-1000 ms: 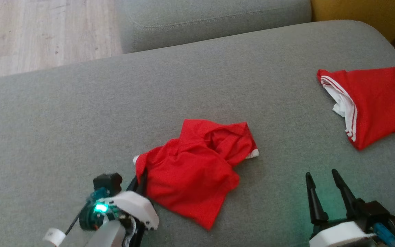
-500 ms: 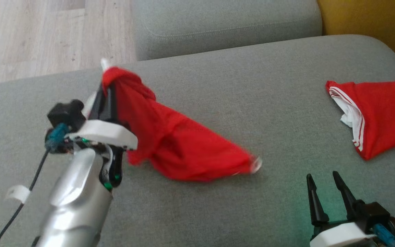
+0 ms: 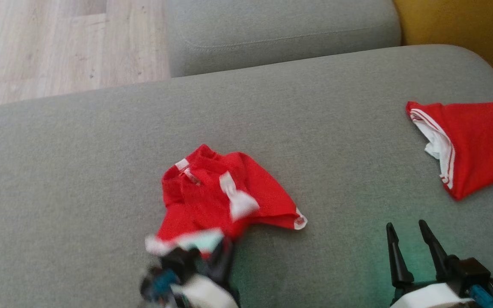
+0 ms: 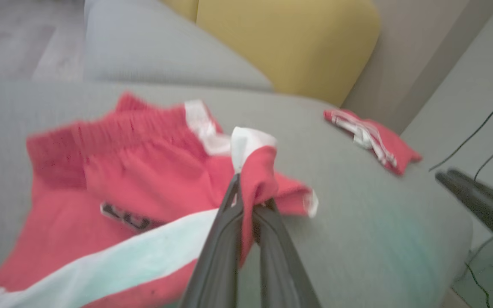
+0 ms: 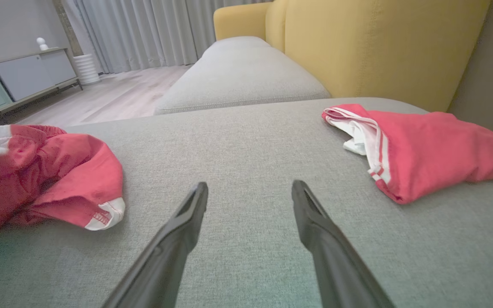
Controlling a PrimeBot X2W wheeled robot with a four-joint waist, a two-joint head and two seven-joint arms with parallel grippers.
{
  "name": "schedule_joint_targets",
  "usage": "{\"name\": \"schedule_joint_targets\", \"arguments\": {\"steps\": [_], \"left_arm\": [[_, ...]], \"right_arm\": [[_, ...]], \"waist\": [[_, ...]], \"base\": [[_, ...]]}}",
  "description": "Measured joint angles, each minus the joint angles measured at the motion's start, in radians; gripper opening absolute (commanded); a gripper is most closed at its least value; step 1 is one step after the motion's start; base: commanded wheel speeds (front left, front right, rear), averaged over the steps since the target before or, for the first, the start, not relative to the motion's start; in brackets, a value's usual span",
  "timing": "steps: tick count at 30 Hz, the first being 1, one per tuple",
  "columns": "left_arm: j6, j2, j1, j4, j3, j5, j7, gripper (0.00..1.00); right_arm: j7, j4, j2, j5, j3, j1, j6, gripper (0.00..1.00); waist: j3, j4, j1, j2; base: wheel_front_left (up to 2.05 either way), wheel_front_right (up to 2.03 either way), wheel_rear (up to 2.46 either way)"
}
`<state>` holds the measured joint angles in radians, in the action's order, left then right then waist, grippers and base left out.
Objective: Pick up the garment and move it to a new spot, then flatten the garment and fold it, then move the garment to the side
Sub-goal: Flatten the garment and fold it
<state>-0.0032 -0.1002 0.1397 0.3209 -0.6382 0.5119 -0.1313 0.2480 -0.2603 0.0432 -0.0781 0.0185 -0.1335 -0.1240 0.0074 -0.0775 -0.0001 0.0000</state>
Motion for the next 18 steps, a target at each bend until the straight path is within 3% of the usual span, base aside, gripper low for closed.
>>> {"name": "schedule_joint_targets", "arguments": {"steps": [6, 7, 8, 9, 10, 14, 18], "left_arm": [[-0.024, 0.004, -0.063, 0.09, -0.104, -0.018, 0.04, 0.0], [-0.024, 0.002, -0.063, 0.105, -0.111, -0.027, 0.049, 0.27], [-0.025, 0.0, -0.064, 0.119, -0.116, -0.029, 0.056, 0.45], [-0.028, -0.001, -0.066, 0.127, -0.117, -0.025, 0.065, 0.93], [-0.036, -0.002, -0.068, 0.128, -0.117, -0.013, 0.078, 1.0], [-0.061, -0.02, -0.07, 0.067, -0.122, 0.025, 0.132, 1.0], [-0.063, -0.07, -0.086, -0.123, -0.129, 0.052, 0.232, 1.0]], "right_arm": [[0.0, -0.004, 0.0, 0.0, 0.0, -0.001, 0.0, 1.0], [0.0, -0.004, 0.0, 0.0, 0.001, -0.001, 0.0, 1.0], [0.0, -0.005, 0.0, 0.0, 0.001, -0.001, 0.0, 1.0], [0.0, -0.005, 0.0, 0.0, 0.002, 0.0, 0.0, 1.0], [0.0, -0.005, 0.0, 0.0, 0.002, 0.001, 0.0, 1.0], [0.0, -0.007, 0.0, 0.0, -0.004, 0.0, 0.0, 1.0], [0.0, -0.012, 0.0, 0.0, -0.004, 0.0, 0.0, 1.0]], "waist": [[0.016, 0.016, 0.0, 0.0], [0.018, 0.017, 0.0, 0.0], [0.02, 0.017, 0.0, 0.0], [0.021, 0.017, 0.0, 0.0], [0.023, 0.017, 0.0, 0.0], [0.024, 0.016, 0.0, 0.0], [0.017, 0.012, 0.0001, 0.0]], "base": [[0.0, 0.0, 0.0], [0.0, 0.0, 0.0], [0.0, 0.0, 0.0], [0.0, 0.0, 0.0], [0.0, 0.0, 0.0], [0.0, 0.0, 0.0], [0.0, 0.0, 0.0]]}}
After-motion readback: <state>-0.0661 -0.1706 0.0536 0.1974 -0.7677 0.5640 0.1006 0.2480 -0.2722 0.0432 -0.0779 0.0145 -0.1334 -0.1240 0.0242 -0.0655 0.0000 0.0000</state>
